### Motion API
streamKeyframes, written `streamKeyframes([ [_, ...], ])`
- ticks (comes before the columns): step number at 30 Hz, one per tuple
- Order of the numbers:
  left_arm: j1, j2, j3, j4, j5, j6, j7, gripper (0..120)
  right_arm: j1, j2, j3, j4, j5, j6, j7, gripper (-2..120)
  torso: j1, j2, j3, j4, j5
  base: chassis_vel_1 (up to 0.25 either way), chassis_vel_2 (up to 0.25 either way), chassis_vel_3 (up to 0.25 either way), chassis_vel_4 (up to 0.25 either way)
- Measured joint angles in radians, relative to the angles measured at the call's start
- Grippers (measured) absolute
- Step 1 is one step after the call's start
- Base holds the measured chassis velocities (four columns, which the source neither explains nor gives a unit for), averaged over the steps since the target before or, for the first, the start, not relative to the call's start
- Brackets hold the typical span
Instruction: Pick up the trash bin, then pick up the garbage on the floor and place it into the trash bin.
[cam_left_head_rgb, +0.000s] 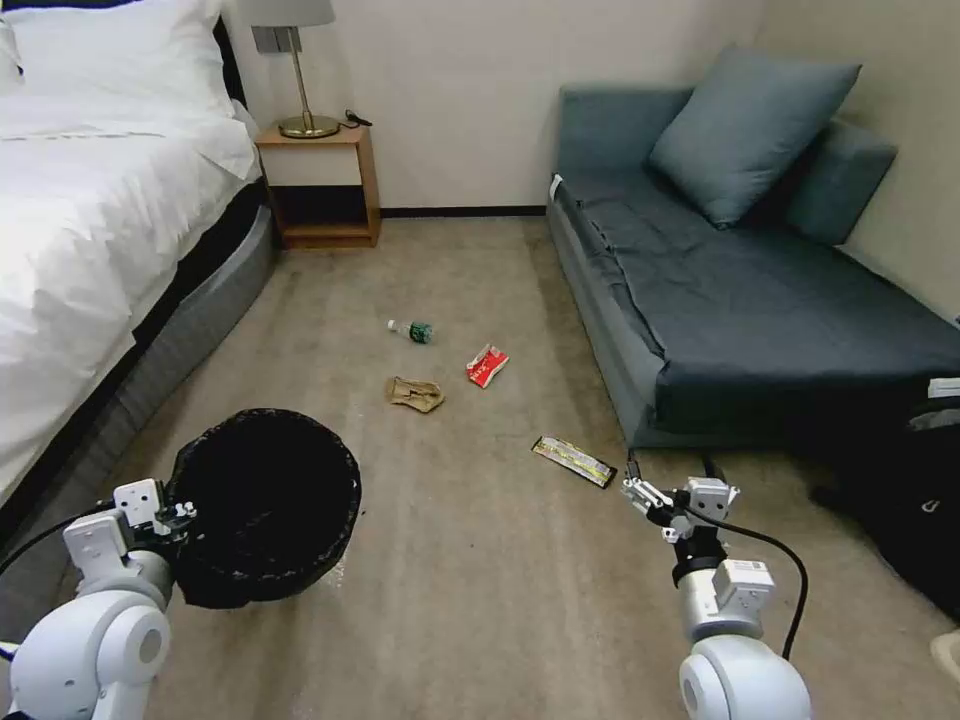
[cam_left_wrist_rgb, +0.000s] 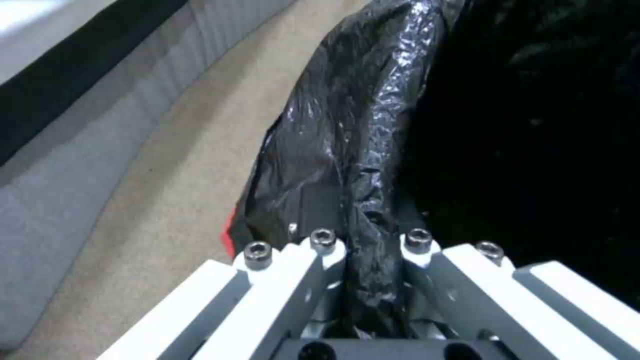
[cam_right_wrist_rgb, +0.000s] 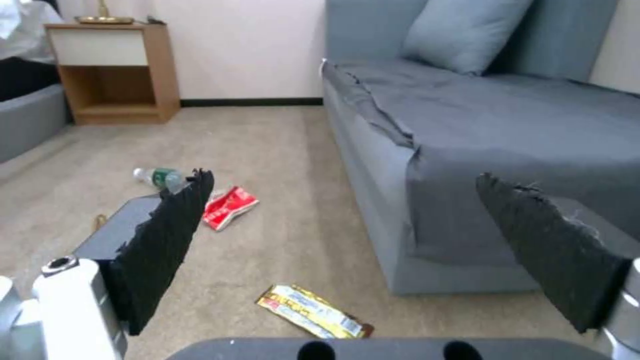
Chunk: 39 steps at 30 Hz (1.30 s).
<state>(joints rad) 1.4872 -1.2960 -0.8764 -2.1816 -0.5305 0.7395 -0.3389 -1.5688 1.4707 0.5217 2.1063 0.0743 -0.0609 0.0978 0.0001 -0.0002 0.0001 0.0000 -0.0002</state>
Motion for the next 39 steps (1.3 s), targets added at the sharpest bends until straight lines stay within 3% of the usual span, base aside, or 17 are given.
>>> streamKeyframes([
  [14,0.006,-0.005,-0.012,0.003,-0.003,-0.002,0.006,3,-0.016,0.008,-0.010,-0.009,-0.021,0.023,-0.030,100,0.000,0.000,0.000,0.0000,0.0001,-0.039,0.029,0.025,-0.034],
  [39,-0.012,-0.012,-0.009,0.037,-0.005,-0.007,0.008,3,0.001,0.006,-0.016,-0.054,-0.025,0.023,-0.036,100,0.000,0.000,0.000,0.0000,0.0003,-0.172,0.173,0.177,-0.169],
])
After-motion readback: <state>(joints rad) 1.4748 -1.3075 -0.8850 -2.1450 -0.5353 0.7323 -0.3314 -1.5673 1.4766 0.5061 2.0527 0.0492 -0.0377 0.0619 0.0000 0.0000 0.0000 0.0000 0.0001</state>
